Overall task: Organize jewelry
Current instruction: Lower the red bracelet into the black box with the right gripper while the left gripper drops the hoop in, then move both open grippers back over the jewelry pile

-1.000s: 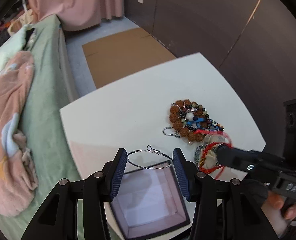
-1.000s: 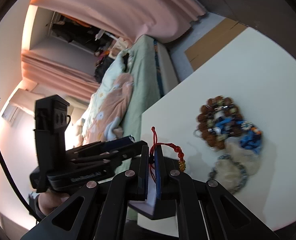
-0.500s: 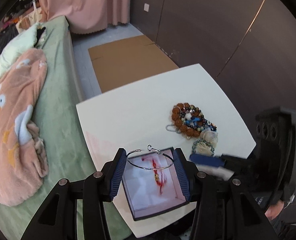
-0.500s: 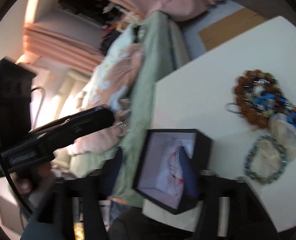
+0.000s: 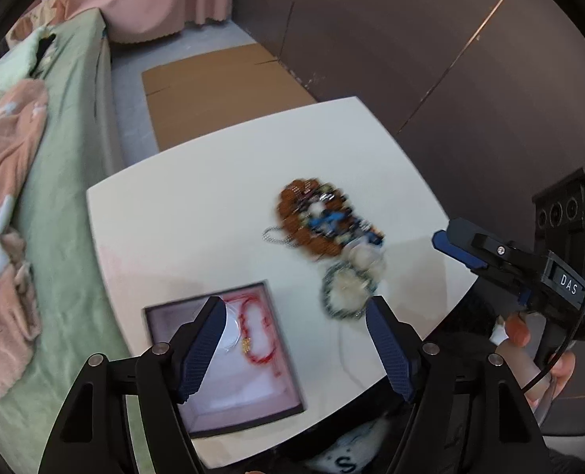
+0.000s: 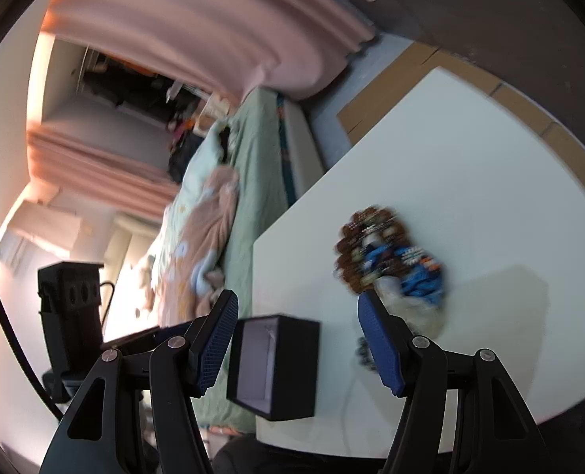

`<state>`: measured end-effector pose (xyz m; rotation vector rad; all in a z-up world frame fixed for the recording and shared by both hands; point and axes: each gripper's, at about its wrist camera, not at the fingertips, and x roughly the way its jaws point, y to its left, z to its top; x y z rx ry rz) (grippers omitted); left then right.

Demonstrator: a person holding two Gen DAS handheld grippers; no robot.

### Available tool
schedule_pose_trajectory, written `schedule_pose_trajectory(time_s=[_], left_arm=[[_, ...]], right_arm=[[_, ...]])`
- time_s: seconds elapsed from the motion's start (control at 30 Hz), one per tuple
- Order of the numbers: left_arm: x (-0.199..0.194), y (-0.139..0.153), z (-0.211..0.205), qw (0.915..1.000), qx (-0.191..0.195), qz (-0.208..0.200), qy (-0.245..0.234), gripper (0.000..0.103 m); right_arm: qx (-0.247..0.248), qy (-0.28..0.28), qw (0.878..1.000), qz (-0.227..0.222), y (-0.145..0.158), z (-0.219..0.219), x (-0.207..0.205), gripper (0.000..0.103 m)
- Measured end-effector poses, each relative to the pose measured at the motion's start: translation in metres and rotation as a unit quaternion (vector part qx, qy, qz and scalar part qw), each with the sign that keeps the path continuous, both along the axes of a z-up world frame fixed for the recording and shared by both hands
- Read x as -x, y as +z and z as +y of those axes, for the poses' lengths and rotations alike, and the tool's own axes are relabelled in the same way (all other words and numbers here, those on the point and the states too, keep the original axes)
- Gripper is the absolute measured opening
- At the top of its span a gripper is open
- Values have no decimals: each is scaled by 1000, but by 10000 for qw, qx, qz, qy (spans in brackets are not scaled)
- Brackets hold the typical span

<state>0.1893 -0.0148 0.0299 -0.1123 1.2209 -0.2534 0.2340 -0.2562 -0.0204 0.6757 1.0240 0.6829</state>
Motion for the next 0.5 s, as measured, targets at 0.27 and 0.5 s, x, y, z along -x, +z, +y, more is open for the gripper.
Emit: schedule_pose_trajectory(time_s=[0.27,0.5], left_arm=[[-19,9,-39,9990,5,-458,7,74],[-37,1,-64,9984,-106,-549,-25,74]], right_arm=[[-233,-653,9976,-59,6,-63,0,64],[-243,-746,9968,-150,11,-84,2,64]])
